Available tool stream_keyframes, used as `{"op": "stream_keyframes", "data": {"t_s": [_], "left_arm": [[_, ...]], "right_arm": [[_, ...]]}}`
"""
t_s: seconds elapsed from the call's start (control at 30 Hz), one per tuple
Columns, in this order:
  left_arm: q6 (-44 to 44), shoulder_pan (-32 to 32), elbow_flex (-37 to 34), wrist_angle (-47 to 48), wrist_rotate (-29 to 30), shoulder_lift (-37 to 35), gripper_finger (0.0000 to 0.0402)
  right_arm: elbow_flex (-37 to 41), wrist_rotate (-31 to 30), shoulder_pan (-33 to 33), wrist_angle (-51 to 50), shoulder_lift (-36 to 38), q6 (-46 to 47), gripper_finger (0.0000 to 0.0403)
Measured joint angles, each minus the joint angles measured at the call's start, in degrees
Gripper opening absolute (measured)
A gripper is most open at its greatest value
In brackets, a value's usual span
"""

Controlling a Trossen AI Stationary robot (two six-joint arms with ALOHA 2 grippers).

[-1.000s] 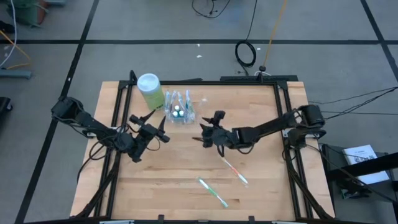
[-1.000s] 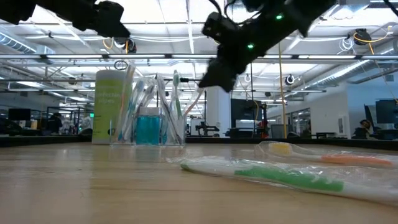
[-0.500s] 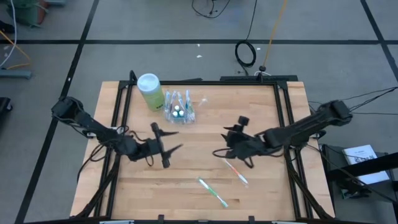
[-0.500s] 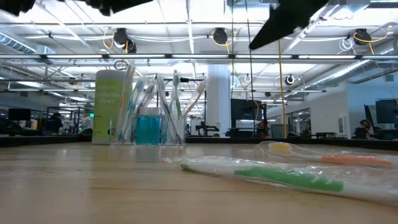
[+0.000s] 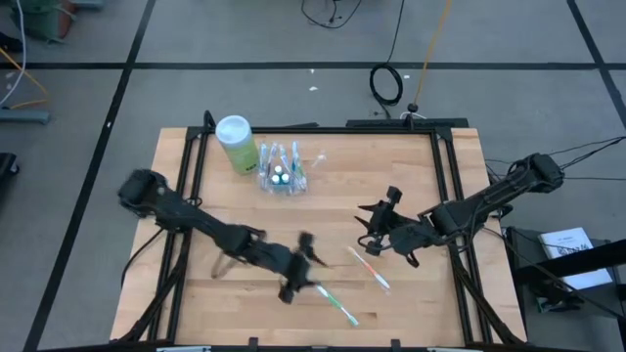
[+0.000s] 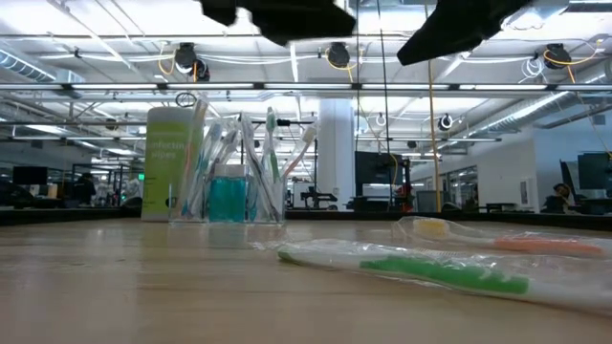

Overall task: Pick & Place toothbrushing station
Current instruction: Put the green toothbrush into the transparent organizer

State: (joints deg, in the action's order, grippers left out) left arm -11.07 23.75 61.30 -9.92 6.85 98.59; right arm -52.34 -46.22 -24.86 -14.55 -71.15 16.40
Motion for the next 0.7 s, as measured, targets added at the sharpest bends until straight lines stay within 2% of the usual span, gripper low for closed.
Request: {"op": "stream_keyframes", "data": {"t_s": [0.1, 0.2, 0.53, 0.7], "left_arm": [[-1.2, 0.0, 6.2, 0.0, -9.9, 7.6, 0.0241], [-0.7, 0.3, 12.4, -0.2, -14.7, 14.1, 0.0241], [5.7, -0.4, 30.5, 9.5, -16.0, 32.5, 0.0241], [8.9, -1.0, 32.4, 10.5, -17.3, 36.7, 0.0238]], "right_arm": [[2.0, 0.0, 0.0, 5.3, 0.0, 0.0, 0.0121], [3.6, 0.1, -0.4, 9.7, 0.0, 0.8, 0.0119], [8.1, 0.3, -3.7, 17.9, 0.0, 2.4, 0.0116], [9.4, 0.3, -5.5, 20.8, 0.0, 2.4, 0.0116]]}}
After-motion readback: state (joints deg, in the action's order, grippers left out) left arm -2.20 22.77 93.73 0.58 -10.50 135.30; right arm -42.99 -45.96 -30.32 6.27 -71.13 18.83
